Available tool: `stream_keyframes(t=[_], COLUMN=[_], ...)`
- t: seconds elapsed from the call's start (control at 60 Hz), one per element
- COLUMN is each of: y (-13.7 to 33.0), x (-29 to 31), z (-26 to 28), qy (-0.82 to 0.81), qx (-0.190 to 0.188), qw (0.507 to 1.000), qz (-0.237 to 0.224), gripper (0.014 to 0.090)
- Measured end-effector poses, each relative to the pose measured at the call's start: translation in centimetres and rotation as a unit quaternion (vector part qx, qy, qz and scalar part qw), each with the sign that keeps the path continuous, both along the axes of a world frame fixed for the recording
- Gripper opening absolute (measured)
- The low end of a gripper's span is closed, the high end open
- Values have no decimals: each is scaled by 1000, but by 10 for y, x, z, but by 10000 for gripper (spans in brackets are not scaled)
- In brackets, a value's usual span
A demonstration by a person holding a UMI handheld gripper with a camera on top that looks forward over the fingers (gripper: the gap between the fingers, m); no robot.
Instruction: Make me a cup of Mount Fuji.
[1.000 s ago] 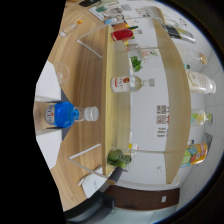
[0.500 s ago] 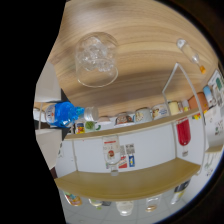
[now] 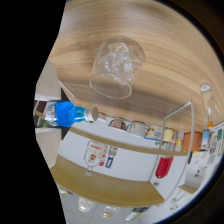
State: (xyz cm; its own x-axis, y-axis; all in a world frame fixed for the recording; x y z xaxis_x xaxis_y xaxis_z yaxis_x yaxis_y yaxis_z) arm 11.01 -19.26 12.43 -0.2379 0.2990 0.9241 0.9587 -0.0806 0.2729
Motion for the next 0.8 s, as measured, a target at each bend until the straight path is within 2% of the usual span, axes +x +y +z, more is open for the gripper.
stream_keyframes(t=[0.1, 0.183, 0.317, 0.417, 0.583, 0.8], y=[-8, -16, -29, -36, -39, -37], x=[-3, -9, -8, 14, 73, 141], z=[18, 44, 82, 95, 54, -43], qy=[126, 276, 516, 623, 724, 733], qx=[16, 33, 48, 54, 45, 13], qw=[991, 959, 854, 777, 675, 638], qz=[-30, -46, -58, -65, -134, -238], gripper=[361, 361, 361, 361, 360, 360])
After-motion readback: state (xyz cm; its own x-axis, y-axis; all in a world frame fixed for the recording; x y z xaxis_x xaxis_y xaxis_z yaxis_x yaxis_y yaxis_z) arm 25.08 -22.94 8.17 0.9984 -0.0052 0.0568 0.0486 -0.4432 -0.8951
